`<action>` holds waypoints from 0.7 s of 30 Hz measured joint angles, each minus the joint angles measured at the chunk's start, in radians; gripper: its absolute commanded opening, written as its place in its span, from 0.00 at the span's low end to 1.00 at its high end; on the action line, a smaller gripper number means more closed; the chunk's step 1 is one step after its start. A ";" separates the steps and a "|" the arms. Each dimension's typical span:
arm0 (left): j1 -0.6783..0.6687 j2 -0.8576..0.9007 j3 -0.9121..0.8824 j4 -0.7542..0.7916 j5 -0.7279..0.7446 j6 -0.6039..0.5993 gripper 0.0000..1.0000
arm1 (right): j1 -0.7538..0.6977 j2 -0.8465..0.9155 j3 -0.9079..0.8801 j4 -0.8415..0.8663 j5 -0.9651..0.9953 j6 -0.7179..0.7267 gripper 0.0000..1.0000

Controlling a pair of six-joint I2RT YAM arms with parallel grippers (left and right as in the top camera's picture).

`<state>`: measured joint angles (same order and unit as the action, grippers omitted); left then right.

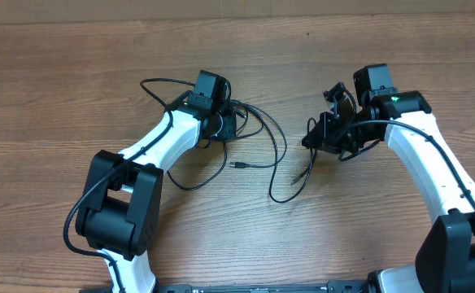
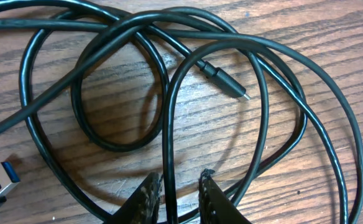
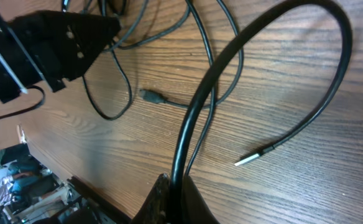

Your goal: Untangle cables

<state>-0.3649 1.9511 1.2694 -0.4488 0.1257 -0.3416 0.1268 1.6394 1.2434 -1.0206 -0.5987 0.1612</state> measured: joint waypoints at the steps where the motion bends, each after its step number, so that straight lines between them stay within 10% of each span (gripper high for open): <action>1: 0.000 0.000 0.000 0.000 0.000 0.000 0.18 | 0.000 0.000 -0.006 0.006 0.000 0.003 0.08; 3: 0.000 0.000 0.000 -0.003 0.000 -0.003 0.04 | 0.001 0.000 -0.013 0.013 0.000 0.010 0.15; 10: 0.003 0.000 0.004 -0.035 0.011 0.000 0.04 | 0.020 0.000 -0.038 0.037 0.002 0.023 0.59; 21: 0.051 -0.132 0.200 -0.262 0.058 0.000 0.04 | 0.024 0.000 -0.042 0.084 0.151 0.101 0.75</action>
<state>-0.3138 1.8191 1.4696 -0.7109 0.1833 -0.3416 0.1513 1.6394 1.2011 -0.9363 -0.4477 0.2619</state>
